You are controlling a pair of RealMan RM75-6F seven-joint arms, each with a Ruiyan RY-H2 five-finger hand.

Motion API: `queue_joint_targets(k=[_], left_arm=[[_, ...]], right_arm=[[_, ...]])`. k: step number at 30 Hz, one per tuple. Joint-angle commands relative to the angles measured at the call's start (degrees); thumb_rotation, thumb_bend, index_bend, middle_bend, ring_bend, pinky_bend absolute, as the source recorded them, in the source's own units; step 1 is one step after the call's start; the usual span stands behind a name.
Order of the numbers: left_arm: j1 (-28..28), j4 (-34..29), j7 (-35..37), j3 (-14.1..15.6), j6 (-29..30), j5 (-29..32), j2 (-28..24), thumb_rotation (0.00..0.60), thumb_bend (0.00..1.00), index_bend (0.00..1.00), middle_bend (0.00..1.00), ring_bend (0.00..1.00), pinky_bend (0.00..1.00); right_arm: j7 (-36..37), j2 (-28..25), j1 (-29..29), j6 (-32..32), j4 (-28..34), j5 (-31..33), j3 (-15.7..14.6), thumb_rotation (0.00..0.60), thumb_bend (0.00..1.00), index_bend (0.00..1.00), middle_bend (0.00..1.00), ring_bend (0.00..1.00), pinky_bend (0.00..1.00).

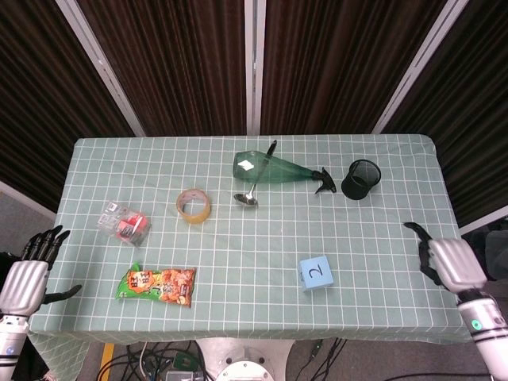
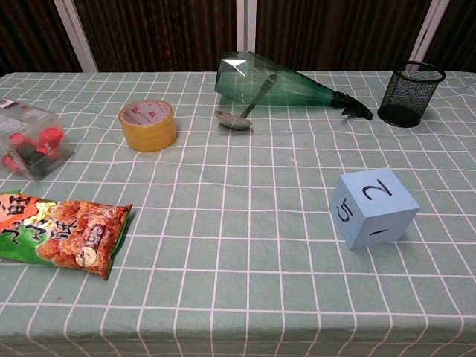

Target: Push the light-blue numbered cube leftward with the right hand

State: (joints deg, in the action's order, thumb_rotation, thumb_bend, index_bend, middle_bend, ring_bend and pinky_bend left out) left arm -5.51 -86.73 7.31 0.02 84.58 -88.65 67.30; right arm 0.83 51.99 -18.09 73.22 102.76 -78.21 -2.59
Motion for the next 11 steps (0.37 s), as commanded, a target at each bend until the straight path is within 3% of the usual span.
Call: queue_joint_targets(k=[1, 2, 3, 6, 11], left_arm=[[0.11, -0.27, -0.28, -0.07, 0.31, -0.06, -0.03, 0.593, 0.0, 0.05, 0.0, 0.0, 0.0], [0.19, -0.23, -0.36, -0.11, 0.52, -0.1, 0.06, 0.594, 0.0, 0.05, 0.0, 0.0, 0.0], [0.33, -0.01, -0.45, -0.15, 0.86, -0.16, 0.31, 0.592, 0.0, 0.05, 0.0, 0.0, 0.0], [0.81, 0.76, -0.69, -0.15, 1.75, -0.25, 1.13, 0.59, 0.0, 0.05, 0.0, 0.0, 0.0], [1.7, 2.41, -0.16, -0.4, 3.59, -0.33, 2.74, 0.589, 0.0, 0.05, 0.0, 0.0, 0.0]], right_arm=[[-1.86, 13.79, 12.38, 14.81, -19.37, -4.77, -1.75, 0.6, 0.35, 0.02, 0.28, 0.22, 0.27], [-0.66, 16.22, 13.24, 17.13, -22.71, -5.86, -1.26, 0.6, 0.12, 0.0, 0.08, 0.05, 0.09], [2.42, 19.04, 14.09, 19.8, -26.54, -7.38, -0.68, 0.6, 0.03, 0.0, 0.01, 0.0, 0.01], [6.71, 23.97, 15.06, 23.55, -34.79, -9.99, 0.19, 0.6, 0.0, 0.0, 0.0, 0.0, 0.0], [7.45, 26.5, 15.04, 23.81, -38.65, -11.66, 0.68, 0.6, 0.0, 0.0, 0.0, 0.0, 0.0]])
